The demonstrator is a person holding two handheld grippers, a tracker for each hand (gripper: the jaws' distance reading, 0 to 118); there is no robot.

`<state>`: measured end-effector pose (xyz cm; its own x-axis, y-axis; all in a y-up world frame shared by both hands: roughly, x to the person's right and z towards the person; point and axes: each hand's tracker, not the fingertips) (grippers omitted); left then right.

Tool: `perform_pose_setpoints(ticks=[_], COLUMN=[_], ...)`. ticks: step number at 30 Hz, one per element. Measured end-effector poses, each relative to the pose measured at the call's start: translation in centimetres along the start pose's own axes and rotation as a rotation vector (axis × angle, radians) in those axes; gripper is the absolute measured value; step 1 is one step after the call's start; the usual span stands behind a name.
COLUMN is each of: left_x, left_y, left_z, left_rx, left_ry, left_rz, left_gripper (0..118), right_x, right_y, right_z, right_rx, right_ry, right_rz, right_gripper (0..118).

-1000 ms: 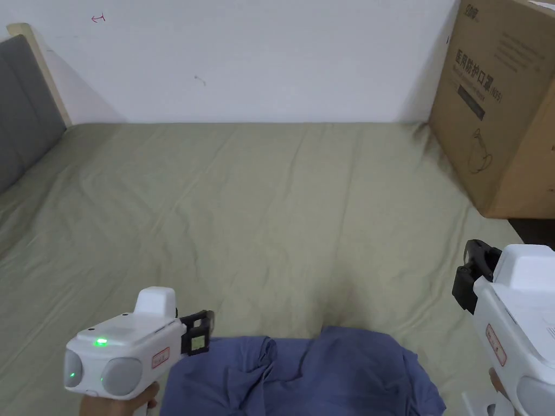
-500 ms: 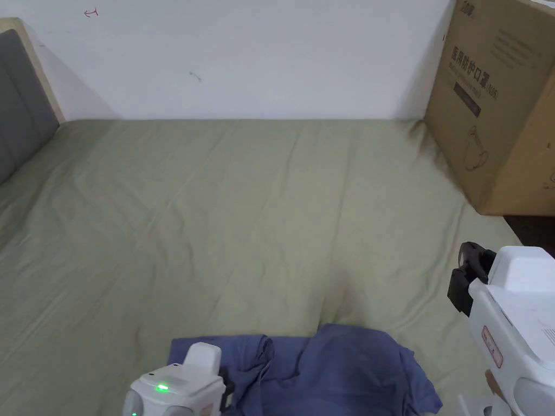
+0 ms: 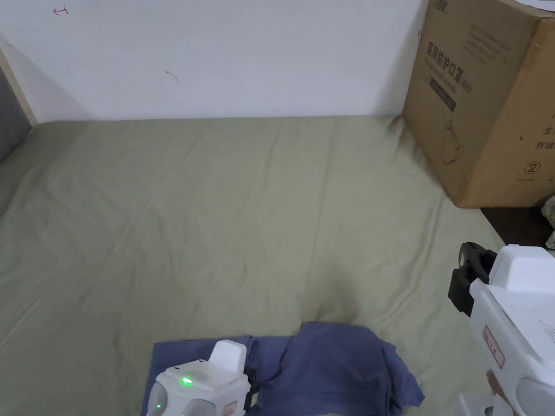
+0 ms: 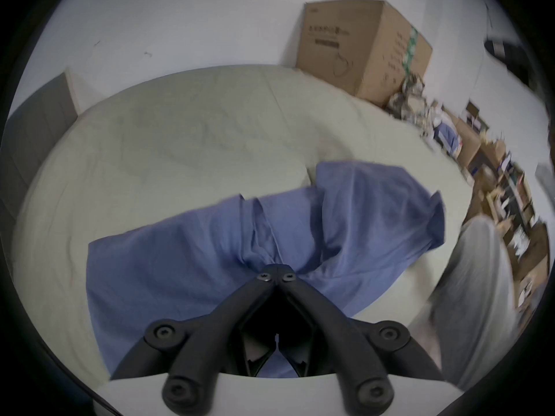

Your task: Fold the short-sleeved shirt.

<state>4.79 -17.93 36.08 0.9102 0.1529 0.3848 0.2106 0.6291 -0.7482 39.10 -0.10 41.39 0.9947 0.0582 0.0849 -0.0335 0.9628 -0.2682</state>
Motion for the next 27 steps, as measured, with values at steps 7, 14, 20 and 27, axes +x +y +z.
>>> perform_pose_setpoints(ticks=[7, 14, 20, 27], left_x=[-6.9, -15.7, -17.9, -20.6], left_y=[2.8, 1.0, -1.8, -4.4], left_z=[7.0, 9.1, 8.3, 4.5], left_rx=[0.135, 0.134, 0.001, -0.061], left_ry=[-0.178, -0.321, -0.2, -0.257], left_rz=[0.319, 0.624, 0.628, 0.661], left_gripper=[0, 33, 113, 106], right_x=[-1.0, -2.4, -3.4, -3.9], right_y=[0.7, 0.9, 0.6, 0.3], right_z=[-0.4, -0.8, -1.4, -2.0], right_rx=[0.017, 0.019, 0.002, -0.021], right_ry=[0.023, 0.058, 0.073, 0.076], right_rz=[-0.001, 0.016, 0.022, 0.042], right_gripper=[0, 0, 0, 0])
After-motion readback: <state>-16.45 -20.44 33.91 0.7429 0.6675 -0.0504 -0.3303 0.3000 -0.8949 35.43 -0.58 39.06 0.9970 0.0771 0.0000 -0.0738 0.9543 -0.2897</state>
